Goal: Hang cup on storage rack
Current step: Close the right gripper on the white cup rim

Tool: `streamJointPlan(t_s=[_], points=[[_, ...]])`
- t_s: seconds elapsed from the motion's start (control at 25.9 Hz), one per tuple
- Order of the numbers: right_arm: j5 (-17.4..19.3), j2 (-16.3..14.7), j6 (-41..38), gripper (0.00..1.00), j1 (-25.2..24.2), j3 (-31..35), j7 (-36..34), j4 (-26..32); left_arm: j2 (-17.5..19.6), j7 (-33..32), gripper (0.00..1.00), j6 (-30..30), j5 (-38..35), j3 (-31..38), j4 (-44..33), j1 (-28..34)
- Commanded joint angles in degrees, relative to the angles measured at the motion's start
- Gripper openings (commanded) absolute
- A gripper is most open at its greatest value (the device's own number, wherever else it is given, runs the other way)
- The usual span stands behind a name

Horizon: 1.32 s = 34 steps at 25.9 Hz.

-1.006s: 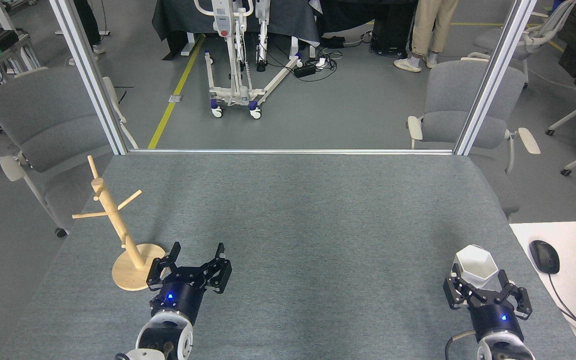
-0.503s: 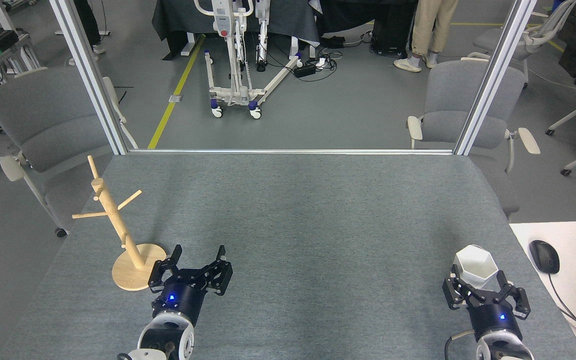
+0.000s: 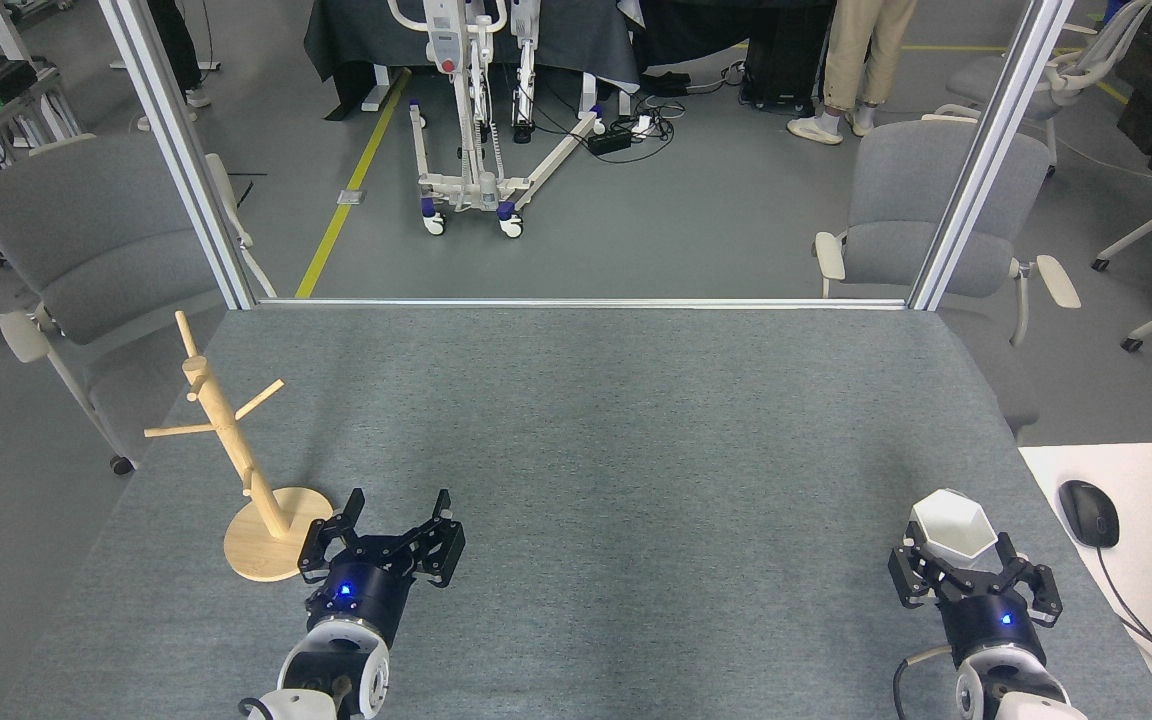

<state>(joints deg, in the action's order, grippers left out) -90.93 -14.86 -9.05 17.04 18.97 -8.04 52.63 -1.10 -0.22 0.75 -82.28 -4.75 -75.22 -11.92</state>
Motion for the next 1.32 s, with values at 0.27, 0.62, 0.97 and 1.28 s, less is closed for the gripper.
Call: streamJointPlan(t_s=[0.27,0.62,0.97,1.28], points=[[-0.21,-0.70,-0.01,0.99,2.82,-0.07,0.13,-3.68,-0.04,0.04,0.99,0.13,0.02,0.09,0.34,-0.21],[-0.39,-0.70,-0.01,0.99,3.70,-0.77,0.05,-4.03,0.05,-0.05,0.99,0.13,0.02,0.18,0.60,-0.56],[-0.47,-0.61,0.08,0.99,5.11,-0.95,0.05,-5.96,-0.04,0.04,0.99,0.13,0.11,0.26,0.60,-0.56],[-0.47,-0.70,0.08,0.99,6.07,-0.95,0.13,-7.02,0.05,0.04,0.99,-0.05,0.11,0.18,0.69,-0.56]])
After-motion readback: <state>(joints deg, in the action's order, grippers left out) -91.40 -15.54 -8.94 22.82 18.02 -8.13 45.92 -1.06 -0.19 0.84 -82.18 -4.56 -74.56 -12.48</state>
